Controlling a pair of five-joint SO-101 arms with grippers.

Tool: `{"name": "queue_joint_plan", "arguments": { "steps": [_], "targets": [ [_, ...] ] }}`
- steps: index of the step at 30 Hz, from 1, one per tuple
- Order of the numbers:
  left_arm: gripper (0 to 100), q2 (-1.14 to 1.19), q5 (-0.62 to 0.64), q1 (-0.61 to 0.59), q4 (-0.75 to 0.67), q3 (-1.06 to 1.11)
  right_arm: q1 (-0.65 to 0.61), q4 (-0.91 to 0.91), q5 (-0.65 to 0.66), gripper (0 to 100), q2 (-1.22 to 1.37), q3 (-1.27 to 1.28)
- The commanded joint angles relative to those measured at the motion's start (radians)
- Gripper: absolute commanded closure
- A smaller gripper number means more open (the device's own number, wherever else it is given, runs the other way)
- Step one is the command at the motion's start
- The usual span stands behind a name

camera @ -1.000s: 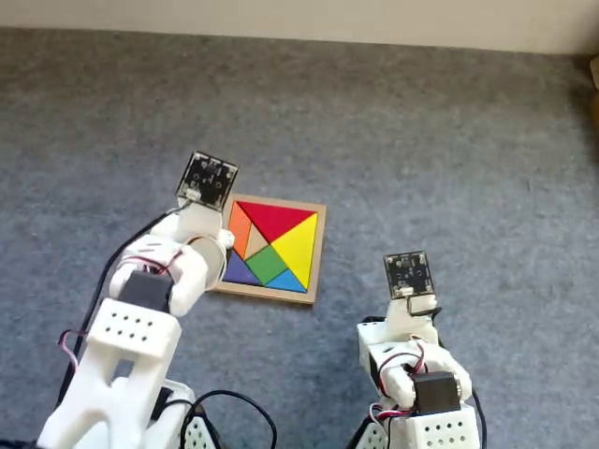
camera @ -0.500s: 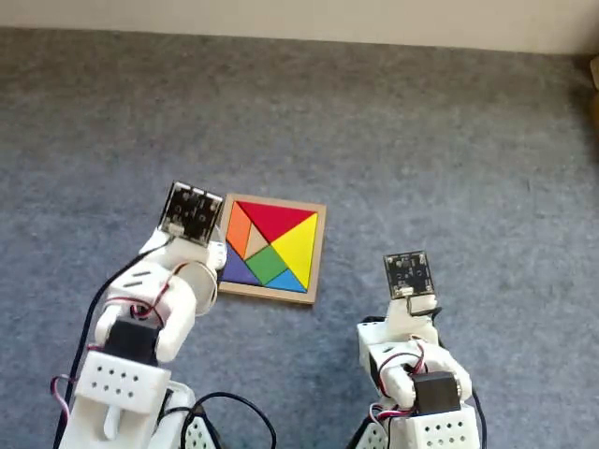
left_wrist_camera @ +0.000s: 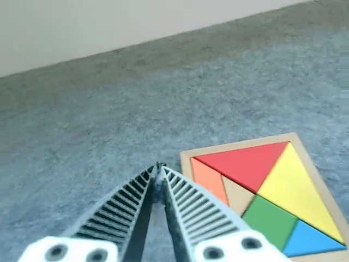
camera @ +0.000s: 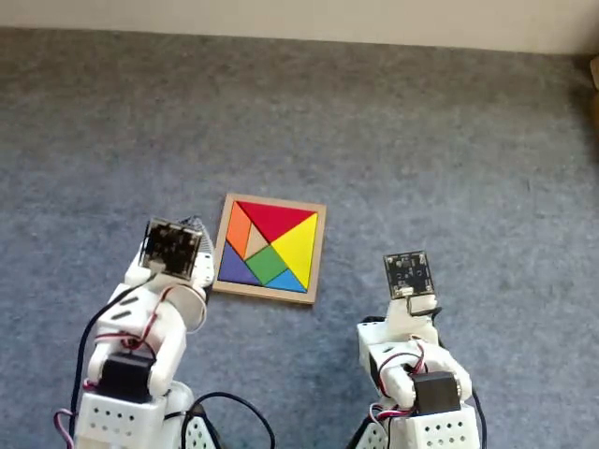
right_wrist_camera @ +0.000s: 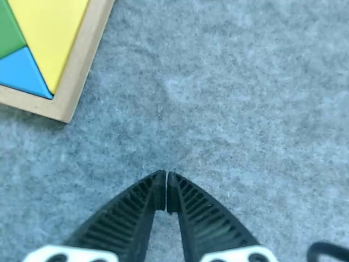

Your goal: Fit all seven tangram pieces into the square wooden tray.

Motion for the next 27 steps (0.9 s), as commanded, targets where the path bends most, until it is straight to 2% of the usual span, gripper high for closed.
{"name": "queue_joint_plan", "arguments": {
  "steps": [1, 10, 14, 22, 27],
  "targets": [
    [99, -0.140, 0.008, -0.067, -0.011, 0.062, 0.015, 0.008, -0.006, 97.1, -0.018, 0.105],
    [99, -0.134, 0.006, -0.214, -0.017, 0.170, 0.016, 0.008, -0.008, 97.1, -0.018, 0.105],
    [99, -0.124, 0.006, -0.231, -0.005, 0.214, 0.018, 0.008, -0.008, 97.1, -0.018, 0.105],
    [99, -0.125, 0.006, -0.225, 0.126, 0.214, 0.047, 0.008, -0.003, 97.1, -0.018, 0.105],
    [99, -0.128, 0.006, -0.231, 0.308, 0.214, 0.047, 0.008, -0.003, 97.1, -0.018, 0.105]
  ]
}}
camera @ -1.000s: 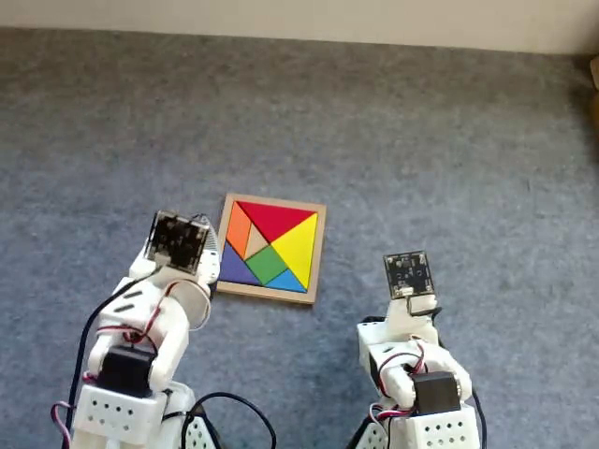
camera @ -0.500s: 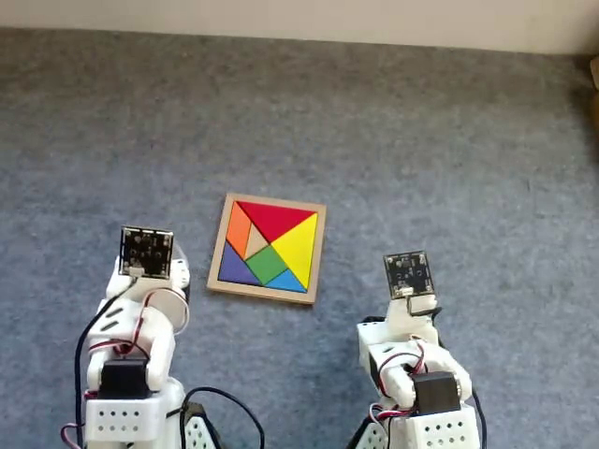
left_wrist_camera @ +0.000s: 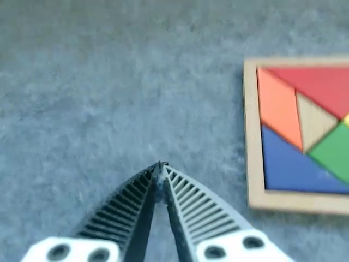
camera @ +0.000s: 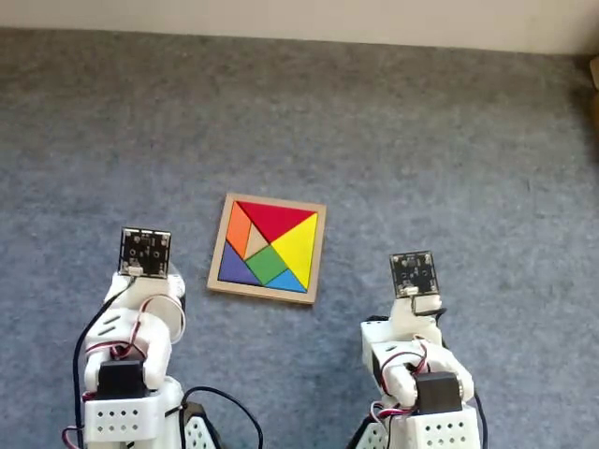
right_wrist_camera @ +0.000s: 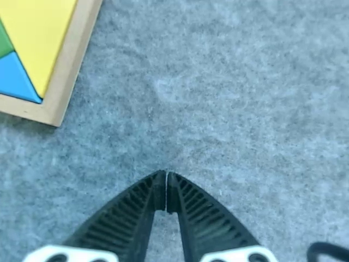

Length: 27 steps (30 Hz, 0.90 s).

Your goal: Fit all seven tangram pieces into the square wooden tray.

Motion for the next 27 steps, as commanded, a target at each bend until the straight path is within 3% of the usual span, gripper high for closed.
{"name": "queue_joint_plan", "arguments": {
  "steps": [1, 11, 27],
  "targets": [
    [99, -0.039, 0.006, -0.010, 0.124, 0.022, 0.012, 0.008, -0.003, 97.1, -0.018, 0.105],
    [99, -0.039, 0.009, -0.012, 0.365, 0.022, 0.012, 0.008, -0.005, 97.1, -0.018, 0.105],
    [99, -0.039, 0.011, -0.012, 0.365, 0.022, 0.012, 0.008, -0.005, 97.1, -0.018, 0.105]
  ]
}}
